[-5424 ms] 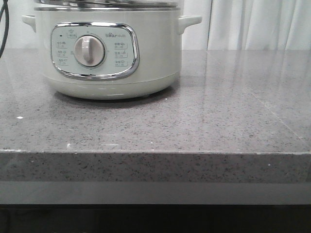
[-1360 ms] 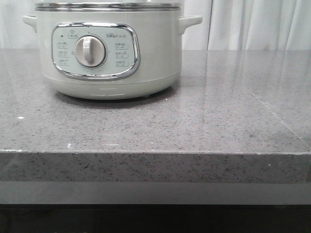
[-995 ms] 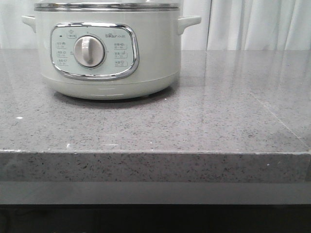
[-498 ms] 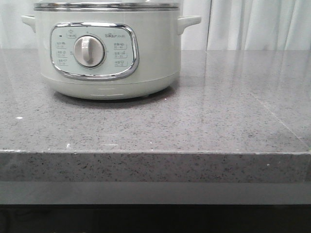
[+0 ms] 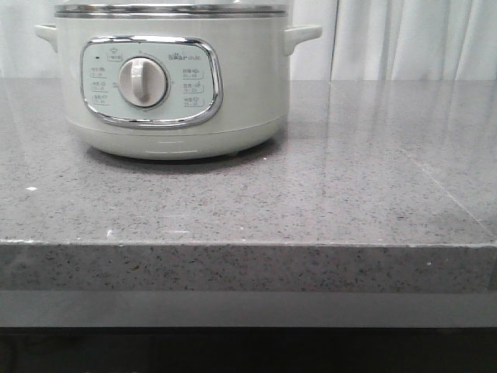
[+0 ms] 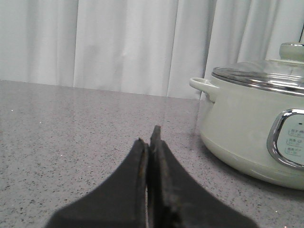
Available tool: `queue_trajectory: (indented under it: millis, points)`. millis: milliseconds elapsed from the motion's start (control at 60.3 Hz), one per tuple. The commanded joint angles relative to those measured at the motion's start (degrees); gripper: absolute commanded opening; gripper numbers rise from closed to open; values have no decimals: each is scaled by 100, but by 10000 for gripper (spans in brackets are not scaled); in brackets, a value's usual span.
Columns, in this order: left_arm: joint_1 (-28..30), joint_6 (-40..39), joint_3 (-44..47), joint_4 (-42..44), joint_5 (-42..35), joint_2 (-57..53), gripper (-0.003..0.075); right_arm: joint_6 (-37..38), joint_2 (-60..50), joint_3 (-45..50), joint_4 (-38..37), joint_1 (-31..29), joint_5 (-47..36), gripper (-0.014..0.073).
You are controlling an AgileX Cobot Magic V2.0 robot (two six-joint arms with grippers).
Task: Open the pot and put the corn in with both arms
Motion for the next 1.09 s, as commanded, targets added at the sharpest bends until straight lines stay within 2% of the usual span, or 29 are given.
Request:
queue_trajectory:
  millis: [0,813,1078]
  points:
    - [-30,-80,72,21,-424,-84,-20,-36,-40,-154,50,-35,-395,-120]
    - [-30,-80,72,21,-424,-84,-20,-36,-105,-79,25,-18,-429,-120]
    - [-30,-80,72,21,-424,-84,-20,-36,-1292,995,-66,-1426,-1032,-120]
